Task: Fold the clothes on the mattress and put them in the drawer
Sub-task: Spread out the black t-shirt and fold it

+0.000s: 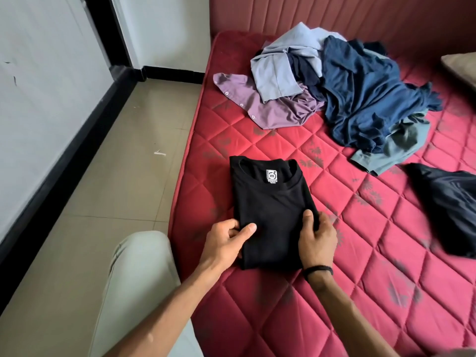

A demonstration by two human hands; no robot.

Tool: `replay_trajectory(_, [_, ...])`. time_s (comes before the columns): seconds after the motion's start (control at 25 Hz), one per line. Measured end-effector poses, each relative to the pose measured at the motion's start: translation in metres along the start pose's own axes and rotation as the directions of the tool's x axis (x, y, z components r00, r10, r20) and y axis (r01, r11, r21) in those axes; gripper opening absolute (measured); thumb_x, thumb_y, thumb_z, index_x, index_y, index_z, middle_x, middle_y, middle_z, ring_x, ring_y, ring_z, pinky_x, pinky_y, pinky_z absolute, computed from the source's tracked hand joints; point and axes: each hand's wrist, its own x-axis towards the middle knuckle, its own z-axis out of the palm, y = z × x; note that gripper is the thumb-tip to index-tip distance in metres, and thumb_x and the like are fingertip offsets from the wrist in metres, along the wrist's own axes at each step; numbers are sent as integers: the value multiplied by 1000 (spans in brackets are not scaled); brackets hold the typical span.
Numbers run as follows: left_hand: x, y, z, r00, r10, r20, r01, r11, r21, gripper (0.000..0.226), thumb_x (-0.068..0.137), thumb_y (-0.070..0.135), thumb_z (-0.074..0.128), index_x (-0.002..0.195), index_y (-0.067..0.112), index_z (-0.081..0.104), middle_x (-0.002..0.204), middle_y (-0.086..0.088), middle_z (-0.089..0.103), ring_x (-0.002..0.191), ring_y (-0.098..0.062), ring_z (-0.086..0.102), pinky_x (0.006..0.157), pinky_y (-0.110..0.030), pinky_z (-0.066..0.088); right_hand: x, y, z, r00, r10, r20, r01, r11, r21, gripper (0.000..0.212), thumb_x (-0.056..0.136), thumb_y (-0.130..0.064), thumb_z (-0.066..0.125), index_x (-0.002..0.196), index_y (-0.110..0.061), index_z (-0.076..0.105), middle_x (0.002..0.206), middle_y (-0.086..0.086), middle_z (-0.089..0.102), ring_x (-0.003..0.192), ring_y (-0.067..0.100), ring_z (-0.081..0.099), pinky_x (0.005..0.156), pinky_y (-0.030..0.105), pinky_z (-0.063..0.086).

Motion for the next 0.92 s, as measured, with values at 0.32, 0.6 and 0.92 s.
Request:
replay_trajectory(0.32, [-2, 43, 11, 966, -73, -248, 110, 984, 139, 72, 85, 62, 70, 140, 22, 47, 125, -10, 54, 112, -28, 58, 97, -36, 44, 14, -24, -8, 970, 155, 189, -106, 963, -246, 50, 92, -49, 69, 121, -13, 53, 120, 12, 63, 115, 36, 61, 94, 44, 46])
replay_trajectory(0.6, [-1, 49, 15, 986, -115, -118, 146, 944, 295, 70, 102, 60, 44, 155, 15, 34, 151, -14, 51, 138, -36, 47, 111, -42, 37, 22, -36, -44, 660, 435, 612, -575, 817, 39, 65, 67, -31, 95, 117, 1, 69, 104, 12, 78, 103, 35, 74, 97, 55, 57])
replay_trajectory(0.92, [-19, 58, 59, 987, 31, 155, -56, 986, 156, 70, 97, 69, 45, 147, 21, 54, 151, 0, 54, 139, -14, 49, 121, -40, 35, -19, -18, -127, 619, 236, 749, -771, 365, 522, 50, 99, -42, 64, 131, -5, 68, 130, 19, 68, 123, 32, 65, 111, 45, 48])
